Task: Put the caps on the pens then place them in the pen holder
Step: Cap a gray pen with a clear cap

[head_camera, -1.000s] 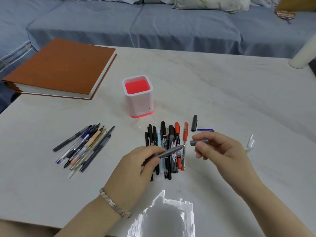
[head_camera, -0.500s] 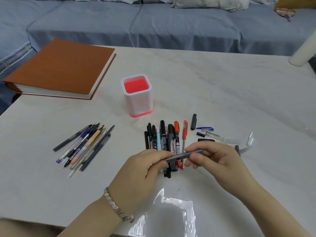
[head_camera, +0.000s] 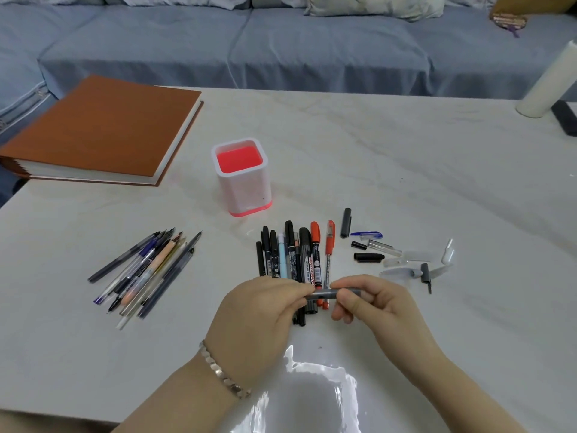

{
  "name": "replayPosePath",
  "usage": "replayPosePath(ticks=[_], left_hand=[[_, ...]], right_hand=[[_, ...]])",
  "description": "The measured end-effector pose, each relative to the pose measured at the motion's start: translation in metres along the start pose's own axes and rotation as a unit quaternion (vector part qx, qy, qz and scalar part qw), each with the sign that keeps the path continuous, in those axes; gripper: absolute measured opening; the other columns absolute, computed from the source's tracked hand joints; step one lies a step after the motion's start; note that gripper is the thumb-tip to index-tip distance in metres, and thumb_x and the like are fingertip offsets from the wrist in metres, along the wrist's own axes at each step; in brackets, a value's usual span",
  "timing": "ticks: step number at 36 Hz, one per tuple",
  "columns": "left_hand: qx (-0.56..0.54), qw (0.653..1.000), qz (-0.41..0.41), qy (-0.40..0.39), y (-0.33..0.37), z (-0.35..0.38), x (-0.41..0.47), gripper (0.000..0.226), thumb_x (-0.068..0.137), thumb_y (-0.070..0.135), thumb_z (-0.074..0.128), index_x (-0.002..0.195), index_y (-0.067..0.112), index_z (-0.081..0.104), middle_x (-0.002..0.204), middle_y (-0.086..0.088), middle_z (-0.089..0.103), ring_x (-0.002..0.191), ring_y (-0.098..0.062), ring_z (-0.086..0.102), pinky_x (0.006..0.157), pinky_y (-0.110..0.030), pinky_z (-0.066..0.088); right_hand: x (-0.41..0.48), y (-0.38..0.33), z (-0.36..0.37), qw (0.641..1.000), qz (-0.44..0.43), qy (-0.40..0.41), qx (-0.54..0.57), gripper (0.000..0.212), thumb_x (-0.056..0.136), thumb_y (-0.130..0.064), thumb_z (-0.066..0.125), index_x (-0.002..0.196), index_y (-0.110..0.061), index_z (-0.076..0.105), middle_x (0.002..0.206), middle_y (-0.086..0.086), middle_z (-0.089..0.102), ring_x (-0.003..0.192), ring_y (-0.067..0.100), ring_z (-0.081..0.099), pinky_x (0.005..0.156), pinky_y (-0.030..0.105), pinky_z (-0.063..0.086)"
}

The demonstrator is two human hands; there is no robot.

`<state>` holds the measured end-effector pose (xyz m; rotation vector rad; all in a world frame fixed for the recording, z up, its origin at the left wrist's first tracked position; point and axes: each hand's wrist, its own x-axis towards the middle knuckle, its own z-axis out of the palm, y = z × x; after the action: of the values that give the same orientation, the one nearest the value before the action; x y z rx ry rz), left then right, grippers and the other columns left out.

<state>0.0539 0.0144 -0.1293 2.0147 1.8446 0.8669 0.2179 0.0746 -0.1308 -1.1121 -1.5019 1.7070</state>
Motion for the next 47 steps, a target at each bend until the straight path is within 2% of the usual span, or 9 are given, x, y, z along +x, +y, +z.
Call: replayPosePath(ticks=[5,7,9,11,14,16,18,35,47], left_hand=[[0.005,0.995,-0.083,-0.052,0.005,-0.001,0.011,0.027,0.092,0.019,0.044,0.112,0.026,0.060,0.084,0.014,0.054,0.082,-0.009,0.048,0.076,-0.022,0.039],[-0.008,0.994,-0.106,-0.031,0.001,-0.004,0.013,0.031,0.092,0.013,0.043,0.117,0.023,0.057,0.094,0.004,0.058,0.088,-0.012,0.052,0.077,-0.019,0.040],[-0.106,0.974,-0.196,0.033,-0.003,-0.010,0.015,0.029,0.092,0.010,0.044,0.108,0.029,0.058,0.083,0.006,0.064,0.085,-0.006,0.058,0.072,-0.009,0.039],[-0.314,0.889,-0.308,0.125,-0.003,-0.014,0.021,0.024,0.091,0.006,0.043,0.091,0.027,0.055,0.065,0.007,0.070,0.084,-0.007,0.066,0.075,-0.013,0.049],[-0.571,0.702,-0.361,0.226,-0.002,-0.020,0.026,0.016,0.092,0.001,0.038,0.083,0.012,0.046,0.062,-0.003,0.071,0.078,-0.020,0.071,0.070,-0.030,0.059],[-0.634,0.642,-0.354,0.247,0.001,-0.022,0.027,0.019,0.093,0.001,0.037,0.077,0.011,0.043,0.067,-0.008,0.073,0.076,-0.023,0.071,0.067,-0.033,0.059],[-0.663,0.619,-0.345,0.243,0.004,-0.021,0.025,0.022,0.092,0.001,0.037,0.074,0.010,0.043,0.072,-0.010,0.073,0.076,-0.023,0.072,0.067,-0.033,0.059],[-0.671,0.623,-0.330,0.228,0.018,-0.015,0.011,0.020,0.093,-0.001,0.034,0.080,0.011,0.044,0.076,-0.013,0.074,0.080,-0.024,0.071,0.067,-0.029,0.059],[-0.651,0.664,-0.314,0.191,0.030,-0.009,0.006,0.016,0.090,0.001,0.037,0.080,0.010,0.045,0.086,-0.015,0.073,0.089,-0.023,0.070,0.068,-0.025,0.058]], right_hand=[[0.002,0.001,-0.011,0.999,-0.002,0.047,-0.018,0.022,0.083,0.004,0.055,0.077,-0.015,0.066,0.053,-0.001,0.066,0.049,0.001,0.053,0.055,0.008,0.043],[0.004,-0.002,-0.024,0.995,-0.012,0.098,0.000,0.021,0.084,0.002,0.054,0.077,-0.014,0.066,0.052,-0.002,0.065,0.049,0.001,0.052,0.053,0.008,0.042],[0.004,-0.003,-0.036,0.991,-0.012,0.134,0.007,0.021,0.085,0.000,0.054,0.077,-0.016,0.066,0.054,-0.004,0.065,0.052,0.002,0.053,0.054,0.008,0.043],[0.003,-0.003,-0.040,0.990,-0.003,0.141,0.005,0.021,0.085,-0.001,0.056,0.078,-0.018,0.067,0.058,-0.007,0.067,0.053,0.001,0.053,0.055,0.009,0.044],[0.001,-0.003,-0.031,0.991,0.011,0.137,0.008,0.022,0.083,0.000,0.058,0.079,-0.019,0.068,0.060,-0.009,0.068,0.053,0.001,0.056,0.056,0.010,0.048],[-0.001,-0.004,-0.019,0.990,0.019,0.135,0.033,0.021,0.083,0.001,0.059,0.080,-0.017,0.069,0.062,-0.006,0.071,0.054,0.002,0.060,0.057,0.011,0.051],[-0.004,-0.007,-0.007,0.988,0.023,0.132,0.071,0.018,0.082,0.001,0.059,0.081,-0.014,0.069,0.064,-0.002,0.073,0.054,0.004,0.062,0.057,0.012,0.052],[-0.013,-0.021,0.021,0.993,0.002,0.096,0.076,0.019,0.080,0.001,0.061,0.076,-0.015,0.071,0.054,0.000,0.064,0.047,0.005,0.054,0.052,0.011,0.047],[-0.013,-0.019,0.026,0.996,-0.010,0.070,0.054,0.022,0.079,0.001,0.062,0.076,-0.019,0.072,0.059,0.001,0.071,0.051,0.005,0.061,0.055,0.010,0.048]])
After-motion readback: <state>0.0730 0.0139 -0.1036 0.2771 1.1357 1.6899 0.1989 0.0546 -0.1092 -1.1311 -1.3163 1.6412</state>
